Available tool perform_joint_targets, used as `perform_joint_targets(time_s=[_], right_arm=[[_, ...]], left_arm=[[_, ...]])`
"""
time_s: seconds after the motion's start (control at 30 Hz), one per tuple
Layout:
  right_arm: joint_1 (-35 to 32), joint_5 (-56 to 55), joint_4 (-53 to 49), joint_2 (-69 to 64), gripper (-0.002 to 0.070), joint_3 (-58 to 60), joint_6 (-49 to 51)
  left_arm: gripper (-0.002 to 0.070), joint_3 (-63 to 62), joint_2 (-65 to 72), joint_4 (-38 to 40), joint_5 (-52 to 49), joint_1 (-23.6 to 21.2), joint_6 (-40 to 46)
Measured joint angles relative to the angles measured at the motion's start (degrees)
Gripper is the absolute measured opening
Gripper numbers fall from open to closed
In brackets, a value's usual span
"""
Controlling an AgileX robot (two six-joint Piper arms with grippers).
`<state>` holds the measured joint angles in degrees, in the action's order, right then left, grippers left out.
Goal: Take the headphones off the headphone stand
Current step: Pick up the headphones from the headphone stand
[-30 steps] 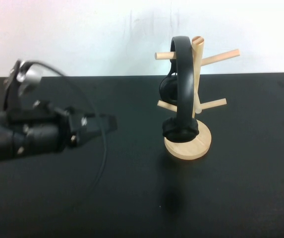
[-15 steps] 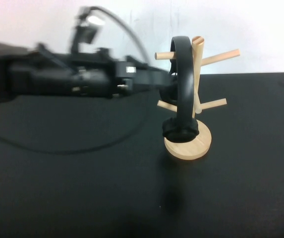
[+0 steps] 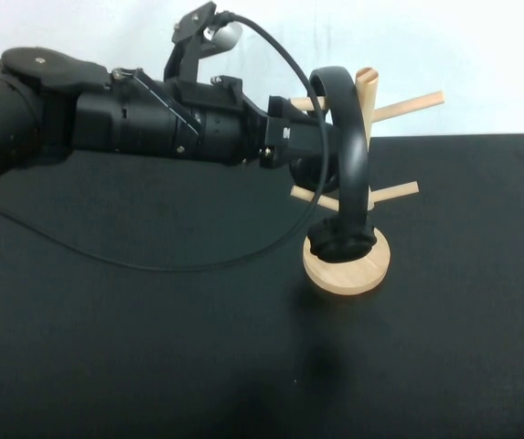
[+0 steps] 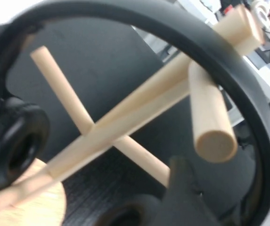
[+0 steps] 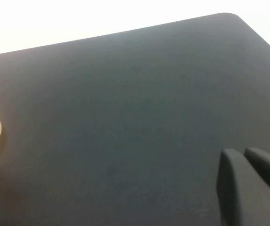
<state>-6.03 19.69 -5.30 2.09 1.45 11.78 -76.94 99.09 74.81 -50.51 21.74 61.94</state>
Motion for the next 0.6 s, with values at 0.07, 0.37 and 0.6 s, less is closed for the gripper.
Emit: perform_joint_targets(time_s=[0.07, 0.37, 0.6], right_arm=[[0.00, 0.00, 0.00, 0.00, -0.0006, 0.00, 0.00], [0.00, 0.00, 0.00, 0.00, -0.0006, 0.00, 0.00], [0.00, 0.00, 0.00, 0.00, -0.0006, 0.00, 0.00]], left_arm=[[0.0443, 0.00, 0.00, 0.00, 0.73, 0.00, 0.80], [0.0491, 0.00, 0.00, 5.46, 2.91, 0.00, 1.30], [0.0491, 0.00, 1.86, 6.48, 3.72, 1.67, 1.30]])
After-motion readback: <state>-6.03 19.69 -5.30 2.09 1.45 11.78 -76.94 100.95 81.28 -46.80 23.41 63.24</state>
